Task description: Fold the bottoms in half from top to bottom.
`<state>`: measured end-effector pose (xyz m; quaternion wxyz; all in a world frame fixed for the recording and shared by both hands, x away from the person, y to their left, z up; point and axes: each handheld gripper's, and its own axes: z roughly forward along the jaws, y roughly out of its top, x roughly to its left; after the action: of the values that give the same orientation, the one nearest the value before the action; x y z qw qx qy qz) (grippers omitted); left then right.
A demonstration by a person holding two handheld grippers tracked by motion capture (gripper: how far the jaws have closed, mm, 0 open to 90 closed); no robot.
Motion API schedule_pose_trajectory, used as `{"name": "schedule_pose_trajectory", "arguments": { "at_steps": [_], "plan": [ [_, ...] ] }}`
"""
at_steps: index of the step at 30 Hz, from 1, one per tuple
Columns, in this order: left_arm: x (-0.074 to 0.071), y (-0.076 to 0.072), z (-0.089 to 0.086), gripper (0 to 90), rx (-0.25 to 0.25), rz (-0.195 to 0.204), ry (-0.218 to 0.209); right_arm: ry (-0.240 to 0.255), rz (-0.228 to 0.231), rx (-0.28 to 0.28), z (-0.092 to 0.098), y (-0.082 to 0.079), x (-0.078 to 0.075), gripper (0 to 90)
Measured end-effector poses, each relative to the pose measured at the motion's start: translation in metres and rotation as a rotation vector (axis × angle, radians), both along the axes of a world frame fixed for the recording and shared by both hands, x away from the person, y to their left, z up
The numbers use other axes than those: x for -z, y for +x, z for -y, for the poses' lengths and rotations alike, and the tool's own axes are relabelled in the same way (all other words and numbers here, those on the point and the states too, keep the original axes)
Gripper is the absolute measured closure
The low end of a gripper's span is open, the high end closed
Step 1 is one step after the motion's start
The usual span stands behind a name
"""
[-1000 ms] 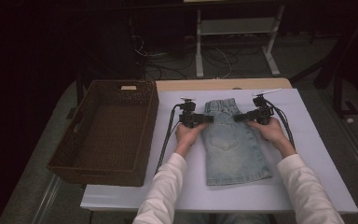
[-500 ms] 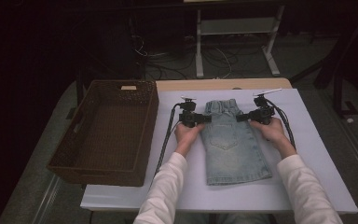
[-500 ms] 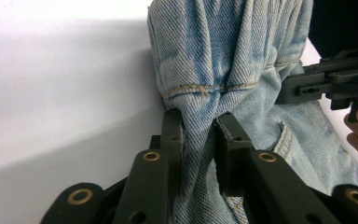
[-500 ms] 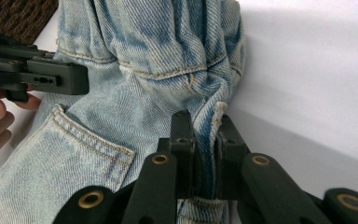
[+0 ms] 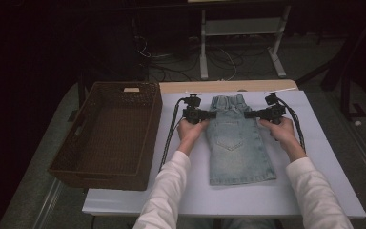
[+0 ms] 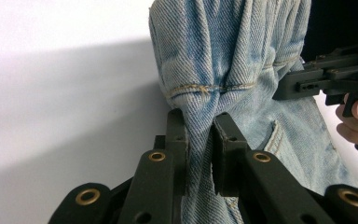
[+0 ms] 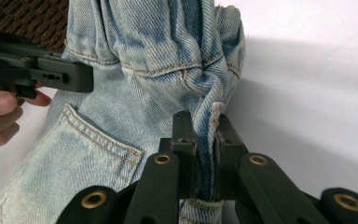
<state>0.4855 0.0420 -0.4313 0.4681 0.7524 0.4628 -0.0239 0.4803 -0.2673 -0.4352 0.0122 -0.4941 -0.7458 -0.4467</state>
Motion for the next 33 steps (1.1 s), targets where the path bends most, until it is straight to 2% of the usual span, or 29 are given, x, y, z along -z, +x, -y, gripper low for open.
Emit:
{"name": "schedule_pose_trajectory", "arguments": {
  "at_steps": [2,5,10,17,19,25,33],
  "plan": [
    [0.002,-0.002,0.001,78.7,0.0,0.011,0.008,0.002,0.009,-0.002,0.001,-0.002,0.003,81.6],
    [0.006,-0.004,0.001,78.8,-0.005,0.022,-0.007,0.01,0.04,-0.001,0.003,-0.006,0.007,81.8],
    [0.005,-0.012,0.002,78.9,0.013,0.096,-0.02,0.034,0.086,-0.002,0.007,-0.014,0.01,81.8],
    [0.006,-0.029,0.001,79.8,0.021,0.168,-0.038,0.051,0.109,-0.005,0.01,-0.025,0.011,81.9],
    [0.006,-0.034,-0.001,80.0,0.025,0.188,-0.049,0.048,0.131,-0.004,0.01,-0.03,0.008,81.9],
    [0.002,-0.046,-0.004,80.4,0.054,0.225,-0.05,0.059,0.162,-0.012,0.011,-0.043,0.003,82.0],
    [-0.008,-0.056,-0.003,81.0,0.087,0.245,-0.039,0.085,0.177,-0.019,0.015,-0.054,-0.001,81.9]
  ]
}}
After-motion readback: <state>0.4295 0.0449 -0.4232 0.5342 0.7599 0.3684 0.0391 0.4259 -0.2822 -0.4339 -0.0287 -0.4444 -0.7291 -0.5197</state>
